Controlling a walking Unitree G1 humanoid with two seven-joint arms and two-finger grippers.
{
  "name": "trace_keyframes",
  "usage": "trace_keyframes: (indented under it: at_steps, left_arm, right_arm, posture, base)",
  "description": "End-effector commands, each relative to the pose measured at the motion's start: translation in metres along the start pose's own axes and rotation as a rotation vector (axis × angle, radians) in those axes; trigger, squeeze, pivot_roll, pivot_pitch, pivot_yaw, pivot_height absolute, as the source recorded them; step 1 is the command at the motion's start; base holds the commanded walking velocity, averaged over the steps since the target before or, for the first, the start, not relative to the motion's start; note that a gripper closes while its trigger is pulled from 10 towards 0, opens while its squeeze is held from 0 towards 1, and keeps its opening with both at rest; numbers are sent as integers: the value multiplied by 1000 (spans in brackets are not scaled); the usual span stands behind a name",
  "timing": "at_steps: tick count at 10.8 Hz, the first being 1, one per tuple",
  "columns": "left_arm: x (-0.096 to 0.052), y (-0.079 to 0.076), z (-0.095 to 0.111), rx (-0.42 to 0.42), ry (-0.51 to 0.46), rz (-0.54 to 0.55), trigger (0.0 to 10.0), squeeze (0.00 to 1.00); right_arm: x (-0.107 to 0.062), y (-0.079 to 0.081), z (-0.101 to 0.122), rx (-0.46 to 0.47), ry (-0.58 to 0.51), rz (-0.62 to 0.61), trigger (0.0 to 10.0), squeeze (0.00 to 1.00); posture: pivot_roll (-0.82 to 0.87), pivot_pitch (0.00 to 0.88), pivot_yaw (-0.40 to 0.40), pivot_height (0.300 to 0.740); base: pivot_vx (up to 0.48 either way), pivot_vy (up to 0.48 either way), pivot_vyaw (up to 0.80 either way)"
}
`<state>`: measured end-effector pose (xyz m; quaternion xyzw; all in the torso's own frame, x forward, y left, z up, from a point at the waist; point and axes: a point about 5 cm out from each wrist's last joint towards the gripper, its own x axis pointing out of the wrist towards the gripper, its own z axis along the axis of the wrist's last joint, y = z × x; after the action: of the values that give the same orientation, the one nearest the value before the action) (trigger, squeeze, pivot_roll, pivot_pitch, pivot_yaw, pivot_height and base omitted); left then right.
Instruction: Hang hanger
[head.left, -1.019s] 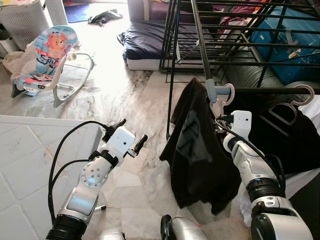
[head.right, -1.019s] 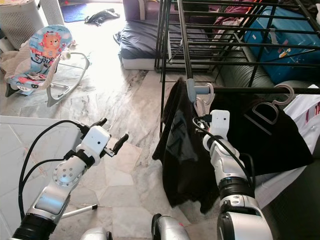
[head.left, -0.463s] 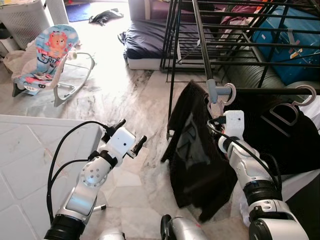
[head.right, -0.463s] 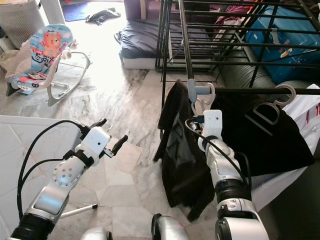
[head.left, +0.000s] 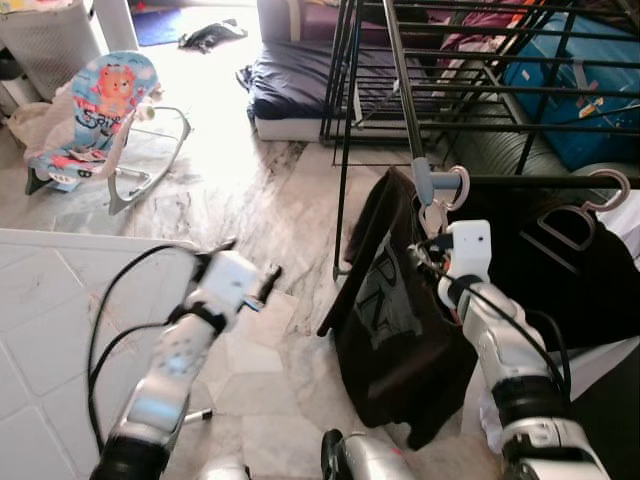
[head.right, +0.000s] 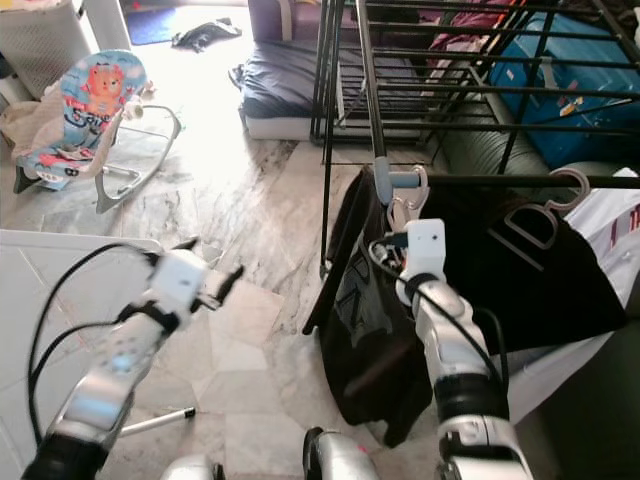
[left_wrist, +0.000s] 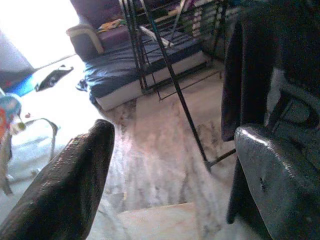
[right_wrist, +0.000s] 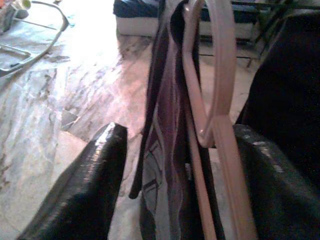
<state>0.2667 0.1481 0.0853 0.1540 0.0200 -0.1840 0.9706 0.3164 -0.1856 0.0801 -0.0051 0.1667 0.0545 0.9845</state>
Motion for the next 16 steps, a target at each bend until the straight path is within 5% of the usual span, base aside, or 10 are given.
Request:
trace_keyframes:
  at_steps: [1,3,4,5,8,9,16]
  left_arm:
    - [-6,4,4,-39,-21,-2,10000,0]
    - [-21,5,-1,-27,-11,-24,10000,0]
    - [-27,7,-3,-12,3,-21,10000,0]
    - [-26,9,0,3,-1,-21,10000,0]
    - [-22,10,3,23,-6,-32,10000,0]
    - [-22,10,4,26,-7,-34,10000,0]
    - [-21,9,4,47,-9,-41,10000,0]
  right_arm:
    - [-3,-3,2,-14,-2,1,10000,1000]
    - [-6,-5,0,-25,3,-2,10000,1000]
    - [-8,-3,1,-38,-12,9,10000,890]
    - [-10,-1,3,-58,-37,21,10000,0]
    - [-12,-1,-4,-44,9,43,9608,0]
    - [-13,-2,-7,-26,20,33,0,0]
    - [-14,-1,-11,-6,29,13,0,0]
  posture:
    - [-18,81,-26,740]
    - [-17,83,-24,740]
    - [-17,83,-24,740]
    - [-6,85,-21,740]
    - [-13,86,-18,740]
    - [-13,86,-18,740]
    - [-11,89,-15,740]
  base:
    - [0,0,0]
    - [0,0,0]
    - [0,0,0]
    - [0,0,0]
    - [0,0,0]
    - [0,0,0]
    - [0,0,0]
